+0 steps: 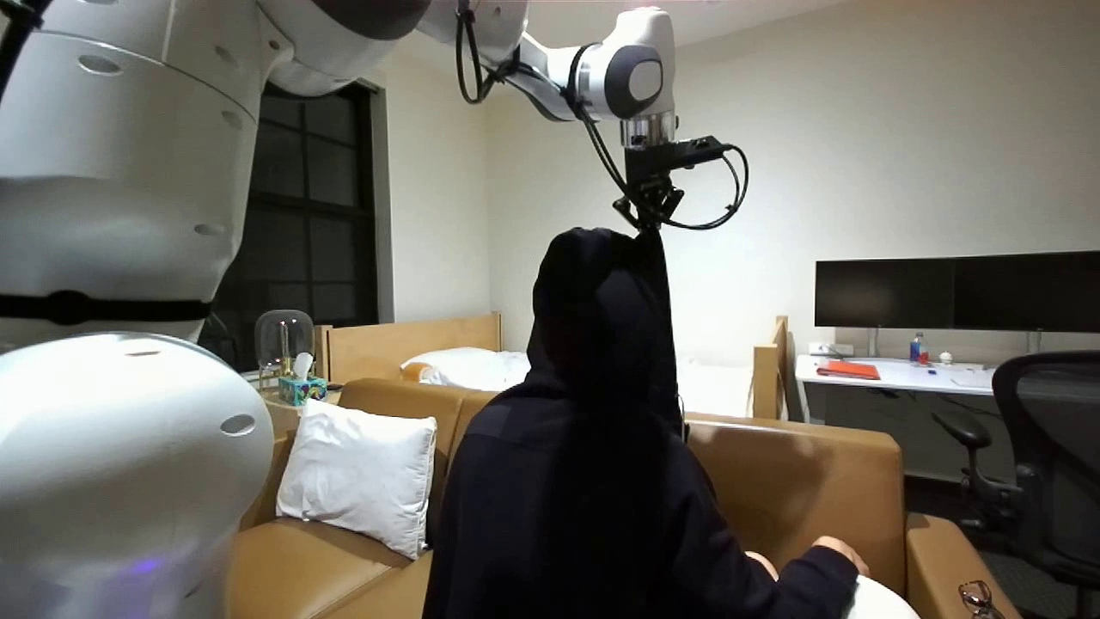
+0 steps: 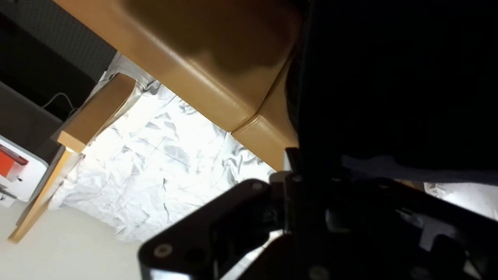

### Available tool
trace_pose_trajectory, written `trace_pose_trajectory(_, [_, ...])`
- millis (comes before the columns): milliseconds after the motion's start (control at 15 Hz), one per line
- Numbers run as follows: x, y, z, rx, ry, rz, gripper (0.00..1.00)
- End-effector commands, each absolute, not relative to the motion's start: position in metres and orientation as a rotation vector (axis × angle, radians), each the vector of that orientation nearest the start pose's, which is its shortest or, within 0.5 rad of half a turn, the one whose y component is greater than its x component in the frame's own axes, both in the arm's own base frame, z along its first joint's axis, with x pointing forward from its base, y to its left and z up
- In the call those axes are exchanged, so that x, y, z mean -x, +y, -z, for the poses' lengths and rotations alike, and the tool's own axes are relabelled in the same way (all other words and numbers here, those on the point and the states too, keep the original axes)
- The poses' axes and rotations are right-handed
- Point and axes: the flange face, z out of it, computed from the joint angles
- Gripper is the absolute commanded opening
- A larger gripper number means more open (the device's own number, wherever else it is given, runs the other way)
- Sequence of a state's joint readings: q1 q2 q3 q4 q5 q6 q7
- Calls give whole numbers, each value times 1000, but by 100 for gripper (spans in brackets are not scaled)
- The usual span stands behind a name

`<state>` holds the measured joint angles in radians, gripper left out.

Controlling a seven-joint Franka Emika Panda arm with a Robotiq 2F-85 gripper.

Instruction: Put the hood over his head

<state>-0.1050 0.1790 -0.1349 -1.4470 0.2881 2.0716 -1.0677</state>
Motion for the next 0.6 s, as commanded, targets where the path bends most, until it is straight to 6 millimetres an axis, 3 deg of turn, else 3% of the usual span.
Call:
trace_pose_trajectory(0, [-646,-146,-628,2923,-1060,818,1])
trace_pose_trajectory(467, [-656,-136,-592,2928,-1071,744,1])
trace_pose_trajectory(533, [-656,-136,-590,2931,-1068,743,9])
